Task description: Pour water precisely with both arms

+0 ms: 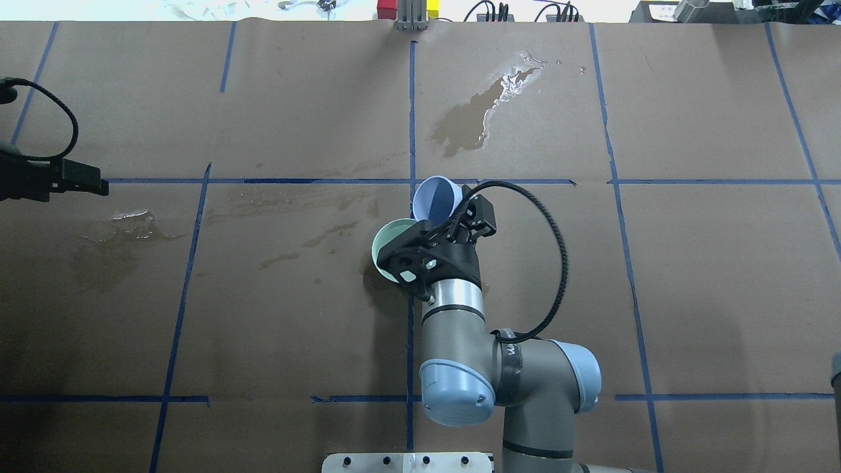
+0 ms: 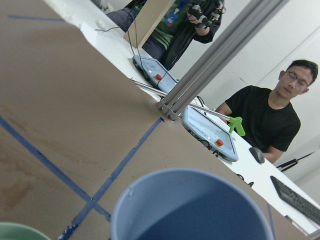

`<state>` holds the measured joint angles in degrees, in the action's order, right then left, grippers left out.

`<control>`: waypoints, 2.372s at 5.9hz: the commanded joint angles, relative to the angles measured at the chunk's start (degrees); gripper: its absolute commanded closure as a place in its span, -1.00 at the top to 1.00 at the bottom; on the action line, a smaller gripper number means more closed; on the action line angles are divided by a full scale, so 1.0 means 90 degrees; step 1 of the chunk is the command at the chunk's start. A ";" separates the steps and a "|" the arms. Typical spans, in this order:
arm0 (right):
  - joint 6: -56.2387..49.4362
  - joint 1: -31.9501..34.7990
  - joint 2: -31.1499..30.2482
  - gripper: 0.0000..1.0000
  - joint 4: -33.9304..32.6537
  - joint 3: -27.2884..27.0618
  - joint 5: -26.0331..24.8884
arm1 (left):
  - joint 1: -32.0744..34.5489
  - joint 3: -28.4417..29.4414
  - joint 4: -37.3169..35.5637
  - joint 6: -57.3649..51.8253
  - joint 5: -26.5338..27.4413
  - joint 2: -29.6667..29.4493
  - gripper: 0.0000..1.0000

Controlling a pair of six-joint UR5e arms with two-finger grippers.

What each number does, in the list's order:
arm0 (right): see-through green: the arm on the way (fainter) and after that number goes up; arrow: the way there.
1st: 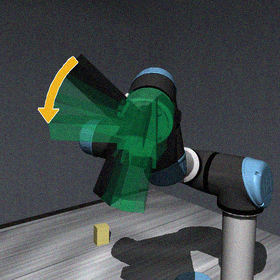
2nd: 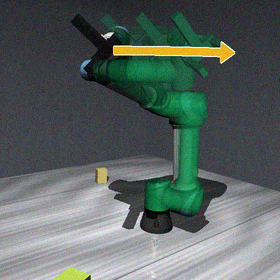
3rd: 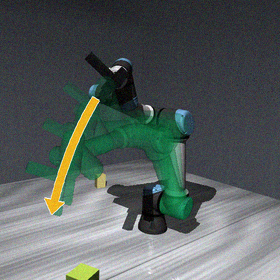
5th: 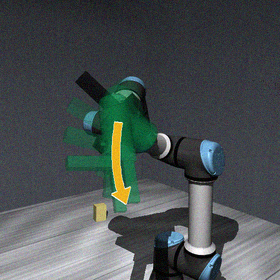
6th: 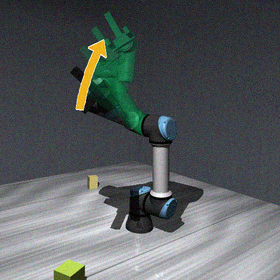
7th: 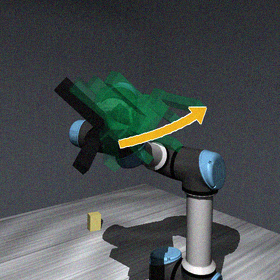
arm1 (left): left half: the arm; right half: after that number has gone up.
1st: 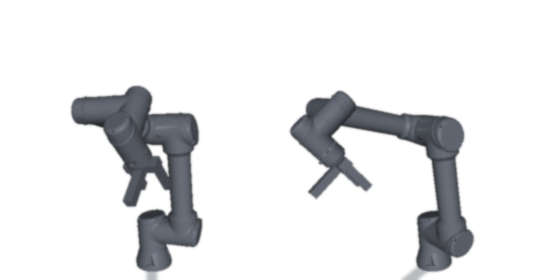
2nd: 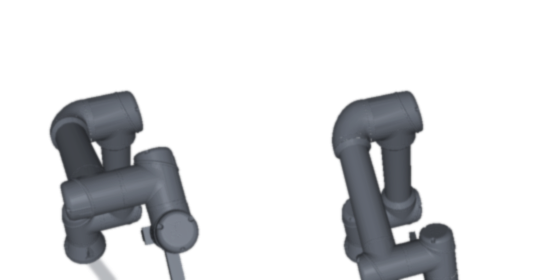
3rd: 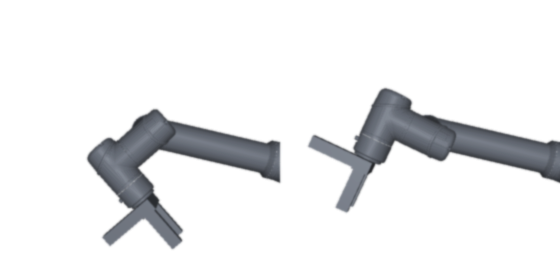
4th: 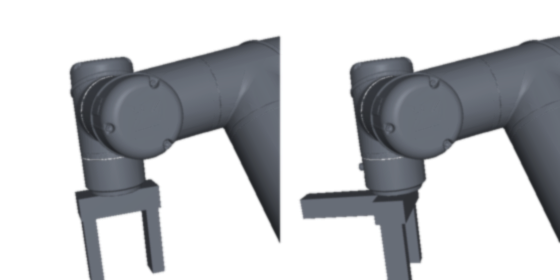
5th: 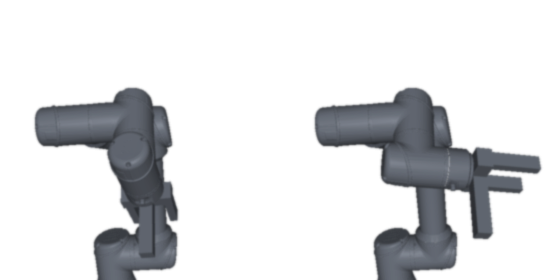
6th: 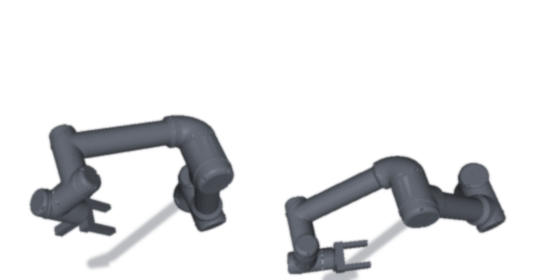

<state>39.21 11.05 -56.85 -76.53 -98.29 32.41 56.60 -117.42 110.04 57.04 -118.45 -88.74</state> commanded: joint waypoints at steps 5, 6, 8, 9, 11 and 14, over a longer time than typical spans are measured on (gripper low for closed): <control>0.1961 0.0705 -0.3427 -0.97 0.3706 -0.0743 0.0812 | 0.0000 0.0010 0.0000 0.0000 0.0007 0.0007 1.00; 0.2039 0.0822 -0.4164 -0.97 0.4192 -0.0952 0.0967 | 0.0000 0.0010 0.0000 0.0000 0.0007 0.0007 1.00; 0.2869 0.0999 -0.5280 -0.97 0.4772 -0.0944 0.0979 | 0.0000 0.0020 0.0000 0.0000 0.0007 0.0017 1.00; 0.2928 0.1086 -0.5623 -0.96 0.5121 -0.0857 0.0979 | 0.0000 0.0039 0.0000 0.0000 0.0007 0.0017 1.00; 0.3377 0.1126 -0.6055 -0.95 0.6656 0.0084 0.0921 | 0.0000 0.0049 0.0000 0.0020 0.0007 0.0007 1.00; 0.3368 0.1087 -0.5861 -0.73 0.7126 0.0814 0.0783 | 0.0000 0.0010 0.0000 0.0039 0.0007 0.0017 1.00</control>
<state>69.52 20.88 -110.08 -12.85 -91.84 39.78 56.60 -117.28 110.00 57.36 -118.39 -88.60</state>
